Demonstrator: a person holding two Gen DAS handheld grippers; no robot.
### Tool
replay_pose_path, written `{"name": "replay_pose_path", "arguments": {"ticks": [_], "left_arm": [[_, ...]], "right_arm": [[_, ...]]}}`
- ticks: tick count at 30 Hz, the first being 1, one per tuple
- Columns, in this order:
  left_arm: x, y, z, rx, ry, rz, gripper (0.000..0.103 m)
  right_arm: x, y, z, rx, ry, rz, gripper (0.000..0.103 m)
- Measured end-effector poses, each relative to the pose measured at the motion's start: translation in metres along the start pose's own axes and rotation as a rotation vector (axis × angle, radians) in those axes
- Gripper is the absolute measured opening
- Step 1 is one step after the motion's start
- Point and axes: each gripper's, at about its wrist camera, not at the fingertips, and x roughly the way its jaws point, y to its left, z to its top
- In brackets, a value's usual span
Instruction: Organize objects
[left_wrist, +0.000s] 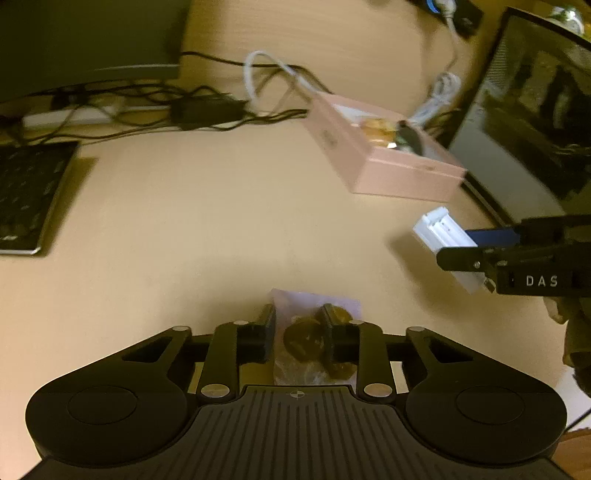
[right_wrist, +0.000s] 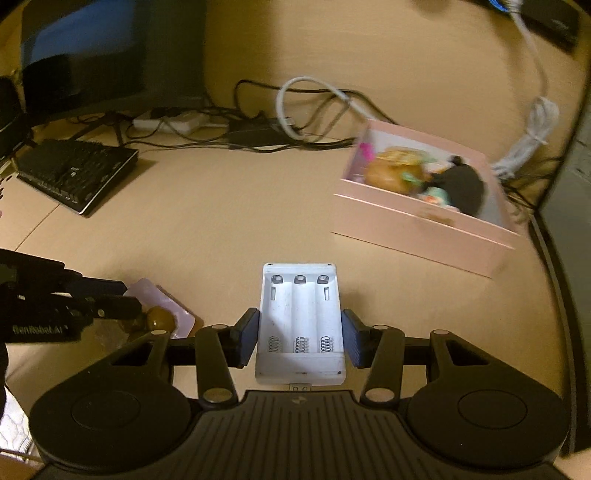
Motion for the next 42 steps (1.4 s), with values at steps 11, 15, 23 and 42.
{"name": "replay_pose_path", "arguments": {"ticks": [11,15,23,42], "left_arm": [[0.022,-0.027,0.041,0.040,0.020,-0.112,0.008],[0.022,-0.048,0.029,0.154,0.112,-0.165,0.012],[0.026,-0.077,-0.003,0.397,0.181,-0.095,0.023],[0.085,-0.102,0.027,0.454,0.113,-0.156,0.036]], "right_arm": [[-0.021,-0.058,-0.032,0.088,-0.004,-0.087,0.047],[-0.004,-0.060,-0.042,0.104,0.044,-0.089,0.047],[0.005,-0.049,-0.050,0.069,0.059,-0.066,0.067],[0.025,-0.051,-0.055,0.092,0.101,-0.039,0.054]]}}
